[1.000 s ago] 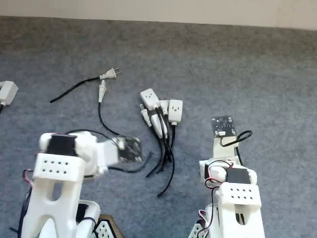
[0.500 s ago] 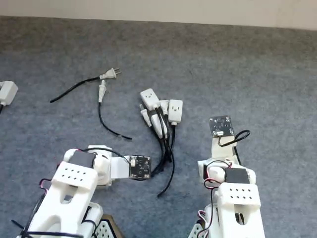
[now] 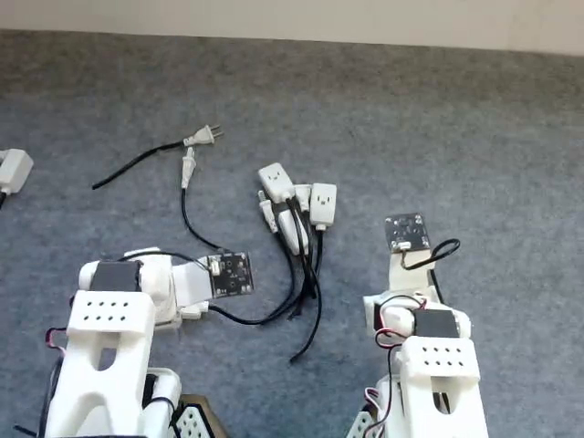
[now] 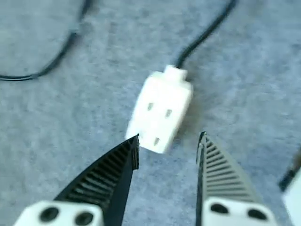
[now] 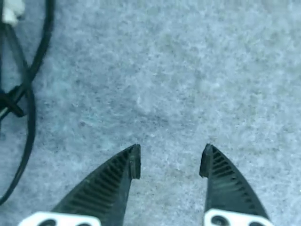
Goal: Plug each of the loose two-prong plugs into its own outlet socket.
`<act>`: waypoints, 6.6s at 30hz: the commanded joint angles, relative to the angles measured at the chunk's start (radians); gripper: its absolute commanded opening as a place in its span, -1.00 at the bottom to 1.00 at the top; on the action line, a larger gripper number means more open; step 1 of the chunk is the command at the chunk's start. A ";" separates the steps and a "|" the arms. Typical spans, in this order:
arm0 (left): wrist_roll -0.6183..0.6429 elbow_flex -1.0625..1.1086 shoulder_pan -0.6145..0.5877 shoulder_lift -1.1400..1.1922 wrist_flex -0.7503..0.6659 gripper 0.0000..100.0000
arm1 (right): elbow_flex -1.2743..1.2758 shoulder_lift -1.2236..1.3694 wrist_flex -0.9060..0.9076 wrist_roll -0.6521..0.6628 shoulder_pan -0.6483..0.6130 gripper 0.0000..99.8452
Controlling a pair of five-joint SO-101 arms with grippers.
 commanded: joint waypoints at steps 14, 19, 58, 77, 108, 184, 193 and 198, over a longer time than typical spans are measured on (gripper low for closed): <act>0.598 -0.213 -0.166 0.117 -0.292 -0.60 | -0.079 -0.012 0.024 -0.002 -0.058 -0.59; 0.802 -0.332 -0.311 0.384 -0.436 -0.60 | -0.265 0.104 0.099 -0.006 -0.125 -0.59; 0.713 -0.960 -0.730 1.159 -0.439 -0.60 | -1.555 1.531 0.116 -0.114 -0.595 -0.59; 0.713 -0.954 -0.737 1.159 -0.434 -0.60 | -1.532 1.538 0.170 -0.141 -0.541 -0.64; 0.660 -1.379 -0.622 1.148 0.114 -0.59 | -1.609 0.987 0.455 0.055 -0.590 -0.99; 1.105 0.222 0.262 -0.346 -0.473 -0.41 | -0.644 0.077 0.084 -0.011 -0.762 -0.99; 1.105 0.217 0.262 -0.346 -0.470 -0.41 | -0.651 0.081 0.094 -0.014 -0.759 -0.99; 1.059 0.108 0.061 -0.343 -0.468 -0.41 | -0.607 0.131 0.099 -0.009 -0.759 -0.99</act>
